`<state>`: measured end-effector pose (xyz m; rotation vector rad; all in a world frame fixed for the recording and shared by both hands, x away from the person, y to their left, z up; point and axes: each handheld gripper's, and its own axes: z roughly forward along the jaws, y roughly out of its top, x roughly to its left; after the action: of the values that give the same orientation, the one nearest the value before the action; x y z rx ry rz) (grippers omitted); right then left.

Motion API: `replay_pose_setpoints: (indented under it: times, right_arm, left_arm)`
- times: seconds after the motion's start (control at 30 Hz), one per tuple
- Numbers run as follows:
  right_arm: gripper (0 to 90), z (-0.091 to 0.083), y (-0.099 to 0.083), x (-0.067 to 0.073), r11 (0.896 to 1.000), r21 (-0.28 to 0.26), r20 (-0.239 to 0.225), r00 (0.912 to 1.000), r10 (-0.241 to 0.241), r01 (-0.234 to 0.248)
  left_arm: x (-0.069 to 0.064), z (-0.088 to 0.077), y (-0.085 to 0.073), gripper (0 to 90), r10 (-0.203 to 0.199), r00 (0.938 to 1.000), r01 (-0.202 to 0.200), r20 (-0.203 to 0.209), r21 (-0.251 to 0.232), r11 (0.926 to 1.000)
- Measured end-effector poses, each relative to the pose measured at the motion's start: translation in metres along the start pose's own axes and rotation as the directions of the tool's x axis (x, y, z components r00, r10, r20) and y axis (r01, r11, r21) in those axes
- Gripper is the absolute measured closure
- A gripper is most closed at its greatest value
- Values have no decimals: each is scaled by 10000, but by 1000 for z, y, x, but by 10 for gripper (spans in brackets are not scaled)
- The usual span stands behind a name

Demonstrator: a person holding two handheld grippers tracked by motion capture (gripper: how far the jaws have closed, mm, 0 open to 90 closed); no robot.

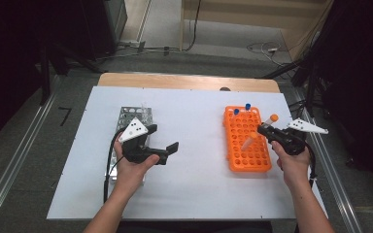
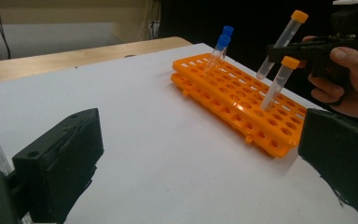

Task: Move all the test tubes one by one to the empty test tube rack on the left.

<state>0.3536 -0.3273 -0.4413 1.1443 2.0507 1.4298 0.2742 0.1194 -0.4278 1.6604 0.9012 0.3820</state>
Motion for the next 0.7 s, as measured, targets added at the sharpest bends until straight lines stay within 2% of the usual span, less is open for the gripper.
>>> replay_pose_setpoints:
  times: [0.2,0.43,0.7]
  right_arm:
    - [724,0,6,8,9996,-109,-216,9995,-243,241]
    - [724,-1,13,16,9992,-340,-456,9987,-229,213]
    - [724,-1,22,36,9968,-538,-903,9938,-645,598]
  left_arm:
    - [-1,1,0,0,26,10000,-26,40,39,10000]
    - [-2,2,-1,0,49,10000,-49,36,67,10000]
    - [-4,4,-1,0,109,9999,-110,110,104,9999]
